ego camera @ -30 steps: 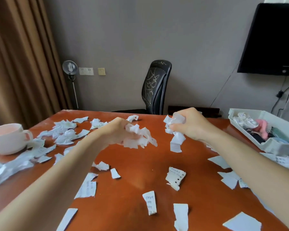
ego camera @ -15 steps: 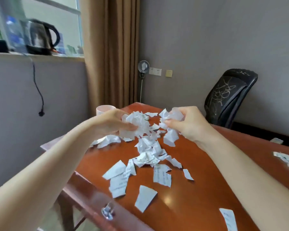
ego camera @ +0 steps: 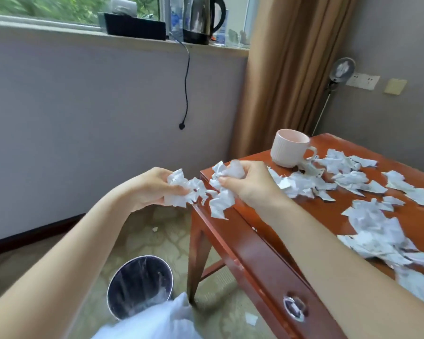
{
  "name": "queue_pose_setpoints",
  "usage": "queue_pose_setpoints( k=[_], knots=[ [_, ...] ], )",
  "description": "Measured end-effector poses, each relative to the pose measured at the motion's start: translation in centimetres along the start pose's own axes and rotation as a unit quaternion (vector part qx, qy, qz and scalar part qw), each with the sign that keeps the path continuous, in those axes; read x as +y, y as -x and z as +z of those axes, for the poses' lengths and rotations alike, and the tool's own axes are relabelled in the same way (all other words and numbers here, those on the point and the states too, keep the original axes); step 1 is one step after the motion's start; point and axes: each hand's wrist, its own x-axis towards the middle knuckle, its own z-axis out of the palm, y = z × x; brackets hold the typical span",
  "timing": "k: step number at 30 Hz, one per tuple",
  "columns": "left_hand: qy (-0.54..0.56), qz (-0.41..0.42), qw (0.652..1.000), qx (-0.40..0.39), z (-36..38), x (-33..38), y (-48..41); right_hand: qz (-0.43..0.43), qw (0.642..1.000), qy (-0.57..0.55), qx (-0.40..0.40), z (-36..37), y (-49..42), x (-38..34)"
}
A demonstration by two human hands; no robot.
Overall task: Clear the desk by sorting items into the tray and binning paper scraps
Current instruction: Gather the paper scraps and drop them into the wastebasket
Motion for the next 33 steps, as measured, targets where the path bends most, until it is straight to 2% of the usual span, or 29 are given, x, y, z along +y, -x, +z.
queue_pose_setpoints(
  k=[7, 10, 13, 20, 26, 33],
  knots=[
    [0.063, -0.056, 0.994, 0.065, -4.0, -9.8, -1.7, 0.010, 1.000, 0.002, -0.023, 11.3, -3.8, 4.0],
    [0.094, -0.092, 0.985, 0.115, -4.3, -15.1, -2.8, 0.051, 0.998, 0.002, -0.038, 15.6, -4.8, 7.2],
    [0.121, -0.150, 0.972, 0.132, -3.9, -20.9, -3.6, 0.104, 0.993, -0.012, -0.058, 19.3, -5.1, 10.6],
    [0.192, -0.263, 0.924, 0.203, -1.5, -30.8, -5.1, 0.204, 0.975, 0.029, -0.082, 25.0, -4.9, 18.9],
    [0.174, -0.329, 0.895, 0.245, 0.6, -35.9, -7.0, 0.282, 0.951, 0.085, -0.096, 28.1, -4.7, 25.4],
    [0.125, -0.358, 0.889, 0.257, 2.0, -38.9, -8.5, 0.356, 0.923, 0.083, -0.118, 30.3, -4.9, 30.5]
  ],
)
